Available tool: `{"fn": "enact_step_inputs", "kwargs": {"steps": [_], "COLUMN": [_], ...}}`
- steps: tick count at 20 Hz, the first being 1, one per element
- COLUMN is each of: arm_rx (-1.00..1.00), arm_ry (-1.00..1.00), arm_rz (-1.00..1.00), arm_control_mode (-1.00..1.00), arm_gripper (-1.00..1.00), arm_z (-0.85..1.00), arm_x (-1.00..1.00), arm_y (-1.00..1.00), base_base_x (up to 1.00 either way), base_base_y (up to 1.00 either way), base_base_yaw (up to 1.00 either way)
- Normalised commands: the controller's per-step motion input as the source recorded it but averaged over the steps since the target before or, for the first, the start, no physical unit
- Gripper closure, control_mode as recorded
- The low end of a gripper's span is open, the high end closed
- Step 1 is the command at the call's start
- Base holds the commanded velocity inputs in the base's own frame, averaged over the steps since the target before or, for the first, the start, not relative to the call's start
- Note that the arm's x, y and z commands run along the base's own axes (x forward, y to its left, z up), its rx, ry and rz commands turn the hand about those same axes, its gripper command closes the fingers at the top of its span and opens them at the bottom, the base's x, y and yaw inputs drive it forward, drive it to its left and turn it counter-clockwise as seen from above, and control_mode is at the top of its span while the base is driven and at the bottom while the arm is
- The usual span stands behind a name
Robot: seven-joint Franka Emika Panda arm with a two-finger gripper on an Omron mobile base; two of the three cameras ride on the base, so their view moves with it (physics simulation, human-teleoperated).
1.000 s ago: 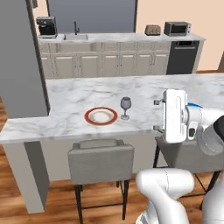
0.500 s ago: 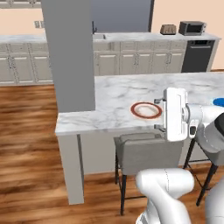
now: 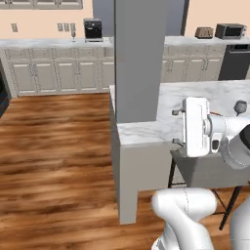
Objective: Retrieve the wine glasses from the counter and place one next to each plate.
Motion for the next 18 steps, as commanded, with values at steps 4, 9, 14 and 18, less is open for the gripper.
{"fn": "enact_step_inputs", "kwargs": {"steps": [4, 9, 14, 18], "arm_rx": [0.00, 0.00, 0.00, 0.00], "arm_ry": [0.00, 0.00, 0.00, 0.00], "arm_rz": [0.00, 0.00, 0.00, 0.00], "arm_control_mode": [1.00, 1.00, 1.00, 1.00], "arm_gripper": [-1.00, -1.00, -1.00, -1.00], "arm_z": [0.00, 0.00, 0.00, 0.00], "arm_x": [0.00, 0.00, 0.00, 0.00], "arm_y": [0.00, 0.00, 0.00, 0.00], "base_base_x": [0.28, 0.17, 0.73, 1.00], "base_base_y": [1.00, 1.00, 1.00, 1.00], "base_base_yaw": [-0.03, -0.01, -0.09, -0.17]}}
